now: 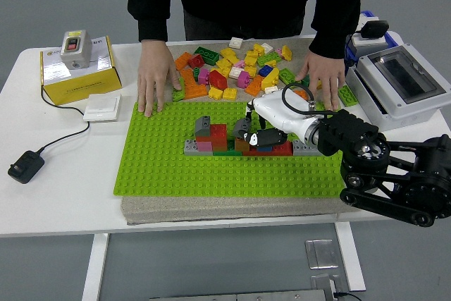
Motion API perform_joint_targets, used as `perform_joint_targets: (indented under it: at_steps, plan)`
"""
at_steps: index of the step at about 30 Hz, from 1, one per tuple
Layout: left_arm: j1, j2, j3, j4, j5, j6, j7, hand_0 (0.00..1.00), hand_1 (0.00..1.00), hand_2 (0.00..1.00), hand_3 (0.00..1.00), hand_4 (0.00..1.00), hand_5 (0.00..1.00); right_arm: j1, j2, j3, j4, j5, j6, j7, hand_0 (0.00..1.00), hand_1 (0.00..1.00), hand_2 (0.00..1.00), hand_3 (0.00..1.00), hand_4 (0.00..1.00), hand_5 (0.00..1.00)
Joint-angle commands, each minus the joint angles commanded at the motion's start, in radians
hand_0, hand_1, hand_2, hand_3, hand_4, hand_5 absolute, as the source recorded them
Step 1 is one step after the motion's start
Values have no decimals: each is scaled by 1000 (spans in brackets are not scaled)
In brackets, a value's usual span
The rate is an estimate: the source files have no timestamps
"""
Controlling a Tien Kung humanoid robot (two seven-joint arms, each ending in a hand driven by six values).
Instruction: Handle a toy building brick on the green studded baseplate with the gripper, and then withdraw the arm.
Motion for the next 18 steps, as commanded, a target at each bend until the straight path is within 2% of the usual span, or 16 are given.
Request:
perform_joint_targets:
  at_steps: [18]
  plan:
    - [-3, -2, 0, 0, 2, -1, -1, 666, 636, 604, 651, 252, 666, 68, -8, -88, -38, -9, -42, 73, 72, 117, 407, 549, 580, 612]
